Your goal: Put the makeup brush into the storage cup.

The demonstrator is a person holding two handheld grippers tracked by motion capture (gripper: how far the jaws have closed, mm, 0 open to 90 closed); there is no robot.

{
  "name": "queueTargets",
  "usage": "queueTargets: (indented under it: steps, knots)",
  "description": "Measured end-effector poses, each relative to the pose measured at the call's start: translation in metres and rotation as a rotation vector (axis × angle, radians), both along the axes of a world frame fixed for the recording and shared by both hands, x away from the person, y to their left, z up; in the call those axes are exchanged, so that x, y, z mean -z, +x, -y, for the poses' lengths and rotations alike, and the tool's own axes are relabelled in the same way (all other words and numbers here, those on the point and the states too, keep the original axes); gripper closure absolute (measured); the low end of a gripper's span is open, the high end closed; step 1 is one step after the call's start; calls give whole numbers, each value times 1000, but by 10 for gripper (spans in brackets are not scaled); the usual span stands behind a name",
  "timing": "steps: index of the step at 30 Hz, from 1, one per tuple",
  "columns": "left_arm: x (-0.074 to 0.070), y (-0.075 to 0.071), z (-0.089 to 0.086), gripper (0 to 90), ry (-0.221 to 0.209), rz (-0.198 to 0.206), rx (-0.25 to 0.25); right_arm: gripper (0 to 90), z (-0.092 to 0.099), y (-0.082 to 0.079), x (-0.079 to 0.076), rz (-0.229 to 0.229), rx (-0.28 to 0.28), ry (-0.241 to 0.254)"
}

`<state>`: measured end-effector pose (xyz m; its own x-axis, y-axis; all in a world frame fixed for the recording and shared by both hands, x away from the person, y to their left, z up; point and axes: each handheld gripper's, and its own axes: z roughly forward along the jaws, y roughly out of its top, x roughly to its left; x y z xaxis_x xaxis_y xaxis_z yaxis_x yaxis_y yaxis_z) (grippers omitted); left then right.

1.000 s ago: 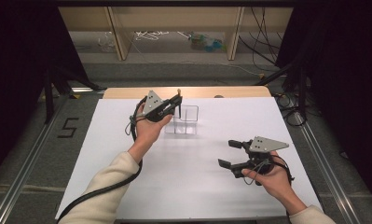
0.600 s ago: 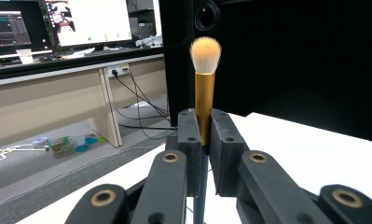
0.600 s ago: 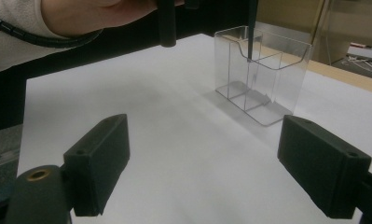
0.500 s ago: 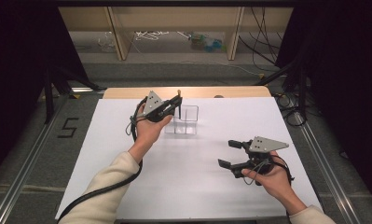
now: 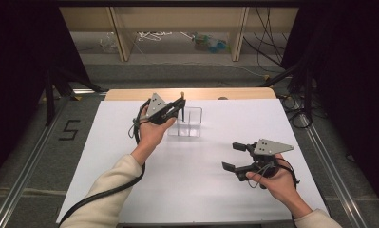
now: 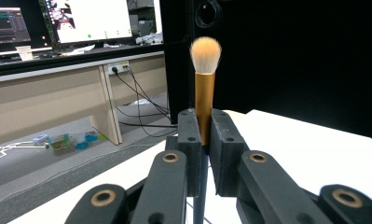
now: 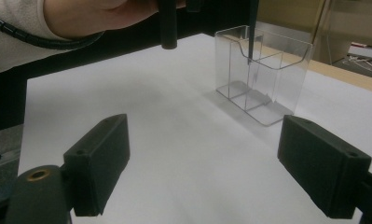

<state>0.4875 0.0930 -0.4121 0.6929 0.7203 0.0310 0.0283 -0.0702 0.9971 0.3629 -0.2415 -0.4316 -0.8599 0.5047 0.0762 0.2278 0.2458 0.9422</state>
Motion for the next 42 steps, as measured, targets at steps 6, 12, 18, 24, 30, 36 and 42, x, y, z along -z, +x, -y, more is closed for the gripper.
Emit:
queueTargets:
  steps: [6, 12, 18, 24, 30, 36, 42]
  knots:
    - [2, 1, 0, 832, 4, -2, -3, 175, 0, 0, 0, 2, 0, 6]
    - [5, 2, 0, 832, 6, -8, -6, 175, -1, 0, 0, 3, -1, 6]
    - [6, 3, 1, 832, 7, -8, -10, 175, 0, 0, 0, 0, -3, 0]
    - [6, 4, 0, 832, 6, -10, -16, 175, 0, 0, 0, 0, 0, 5]
    - [8, 5, -1, 832, 8, -11, -19, 175, 0, 0, 0, 1, 1, 4]
    - [7, 5, -1, 832, 7, -10, -20, 175, 0, 0, 0, 0, -2, -1]
    - [8, 5, -1, 832, 10, -12, -21, 175, 0, 0, 0, -1, -2, 0]
